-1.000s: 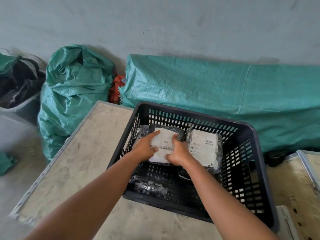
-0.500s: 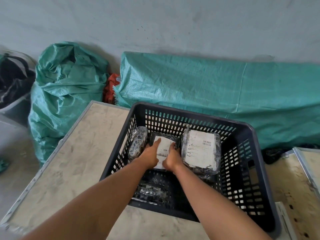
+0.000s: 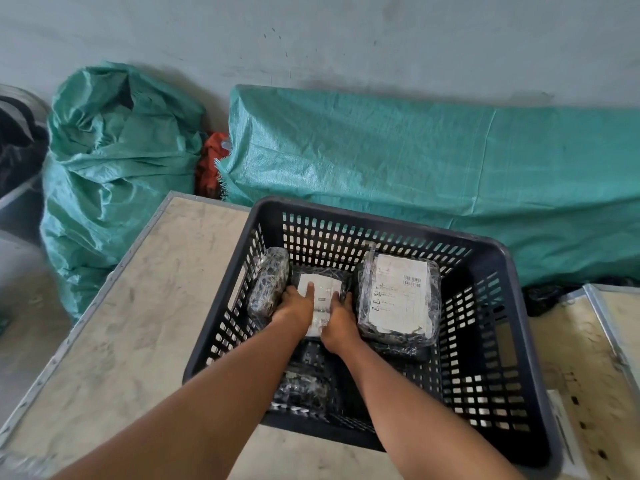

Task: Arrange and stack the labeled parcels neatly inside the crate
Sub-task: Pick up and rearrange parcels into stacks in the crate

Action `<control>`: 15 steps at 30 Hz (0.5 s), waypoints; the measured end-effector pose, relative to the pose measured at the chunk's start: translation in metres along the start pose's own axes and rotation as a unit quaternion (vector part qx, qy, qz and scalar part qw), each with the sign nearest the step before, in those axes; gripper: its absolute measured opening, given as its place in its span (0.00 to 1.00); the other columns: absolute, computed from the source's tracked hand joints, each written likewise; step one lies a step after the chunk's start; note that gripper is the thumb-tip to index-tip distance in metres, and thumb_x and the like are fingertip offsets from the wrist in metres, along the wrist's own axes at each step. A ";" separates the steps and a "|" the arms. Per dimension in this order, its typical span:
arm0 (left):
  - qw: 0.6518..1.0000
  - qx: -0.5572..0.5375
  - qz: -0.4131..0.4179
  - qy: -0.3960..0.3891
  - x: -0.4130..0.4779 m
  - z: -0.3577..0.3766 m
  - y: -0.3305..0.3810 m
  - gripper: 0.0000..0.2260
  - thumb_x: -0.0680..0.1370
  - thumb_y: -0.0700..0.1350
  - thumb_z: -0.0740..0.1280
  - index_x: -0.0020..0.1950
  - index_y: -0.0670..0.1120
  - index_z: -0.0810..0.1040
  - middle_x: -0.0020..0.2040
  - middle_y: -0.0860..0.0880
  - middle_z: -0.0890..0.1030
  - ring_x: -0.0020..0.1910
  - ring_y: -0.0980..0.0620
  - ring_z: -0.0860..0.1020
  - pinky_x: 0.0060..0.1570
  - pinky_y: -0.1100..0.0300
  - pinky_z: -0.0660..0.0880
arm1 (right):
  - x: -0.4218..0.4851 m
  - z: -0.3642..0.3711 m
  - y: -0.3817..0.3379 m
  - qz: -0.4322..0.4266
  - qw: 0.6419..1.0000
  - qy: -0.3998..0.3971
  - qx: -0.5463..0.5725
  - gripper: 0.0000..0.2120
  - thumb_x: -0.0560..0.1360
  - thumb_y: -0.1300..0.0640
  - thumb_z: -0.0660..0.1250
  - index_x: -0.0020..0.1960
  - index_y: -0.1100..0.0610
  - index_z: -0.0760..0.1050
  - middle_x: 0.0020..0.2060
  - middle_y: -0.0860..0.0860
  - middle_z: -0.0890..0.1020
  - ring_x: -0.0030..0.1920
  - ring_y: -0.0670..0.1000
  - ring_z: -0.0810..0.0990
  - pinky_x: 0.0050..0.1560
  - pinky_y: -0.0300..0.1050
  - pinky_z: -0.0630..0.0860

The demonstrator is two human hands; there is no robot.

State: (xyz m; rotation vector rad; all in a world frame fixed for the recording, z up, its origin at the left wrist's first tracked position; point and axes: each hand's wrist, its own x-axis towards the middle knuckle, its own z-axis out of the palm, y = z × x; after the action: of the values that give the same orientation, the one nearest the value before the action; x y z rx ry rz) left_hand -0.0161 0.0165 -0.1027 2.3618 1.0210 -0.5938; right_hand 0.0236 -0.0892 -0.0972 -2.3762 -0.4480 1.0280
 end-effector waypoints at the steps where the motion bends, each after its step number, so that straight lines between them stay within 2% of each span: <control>1: 1.000 -0.006 0.002 0.008 0.002 0.000 -0.001 0.38 0.83 0.38 0.63 0.83 0.49 0.40 0.74 0.29 0.57 0.70 0.35 0.67 0.67 0.42 0.72 | 0.000 -0.001 0.000 -0.002 1.000 0.001 -0.005 0.45 0.77 0.78 0.62 0.84 0.57 0.41 0.82 0.55 0.33 0.83 0.56 0.47 0.78 0.43 0.56; 4: 0.999 0.036 0.032 0.005 -0.002 -0.005 -0.001 0.32 0.84 0.42 0.62 0.83 0.46 0.48 0.73 0.31 0.64 0.66 0.36 0.73 0.65 0.44 0.74 | 0.001 -0.002 0.004 -0.008 1.000 0.011 -0.024 0.45 0.77 0.77 0.62 0.84 0.59 0.42 0.82 0.58 0.34 0.83 0.58 0.47 0.78 0.44 0.58; 6: 0.996 0.059 0.061 0.004 -0.008 -0.011 -0.002 0.29 0.85 0.46 0.61 0.83 0.44 0.52 0.75 0.31 0.63 0.68 0.36 0.73 0.67 0.46 0.72 | 0.001 -0.001 0.005 -0.011 0.999 0.015 -0.028 0.43 0.77 0.76 0.62 0.84 0.61 0.43 0.82 0.60 0.35 0.83 0.59 0.46 0.79 0.44 0.54; 8: 0.996 0.049 0.078 0.005 -0.016 -0.024 0.000 0.33 0.83 0.42 0.65 0.83 0.45 0.51 0.79 0.29 0.52 0.69 0.36 0.74 0.67 0.49 0.72 | -0.001 -0.001 0.006 -0.015 0.999 0.011 -0.029 0.43 0.78 0.75 0.63 0.84 0.60 0.44 0.82 0.60 0.36 0.83 0.59 0.46 0.78 0.43 0.51; 10: 0.995 -0.018 0.094 0.010 -0.028 -0.041 0.005 0.36 0.80 0.37 0.69 0.83 0.47 0.53 0.81 0.32 0.44 0.71 0.36 0.72 0.67 0.51 0.73 | -0.003 -0.004 0.004 -0.012 0.999 0.007 -0.029 0.42 0.79 0.72 0.65 0.84 0.58 0.46 0.82 0.59 0.37 0.83 0.59 0.48 0.77 0.43 0.53; 13: 0.982 -0.086 0.151 0.075 -0.054 -0.075 0.008 0.34 0.78 0.41 0.73 0.81 0.50 0.62 0.82 0.37 0.51 0.78 0.38 0.62 0.72 0.51 0.65 | -0.008 -0.007 -0.003 -0.027 0.999 0.013 -0.045 0.39 0.81 0.65 0.66 0.84 0.56 0.48 0.83 0.60 0.44 0.82 0.59 0.55 0.76 0.42 0.58; 15: 0.967 -0.133 0.181 0.121 -0.074 -0.097 0.000 0.32 0.77 0.45 0.75 0.79 0.53 0.67 0.82 0.41 0.58 0.77 0.41 0.65 0.73 0.51 0.62 | -0.011 -0.010 -0.010 -0.066 0.997 0.029 -0.036 0.35 0.82 0.61 0.66 0.84 0.59 0.53 0.82 0.61 0.56 0.80 0.58 0.62 0.76 0.44 0.60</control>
State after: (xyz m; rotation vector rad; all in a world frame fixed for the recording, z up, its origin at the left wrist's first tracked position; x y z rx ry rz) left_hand -0.0436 0.0338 0.0146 2.3307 0.6857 -0.0291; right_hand 0.0228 -0.0896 -0.0793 -2.3968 -0.6217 0.8941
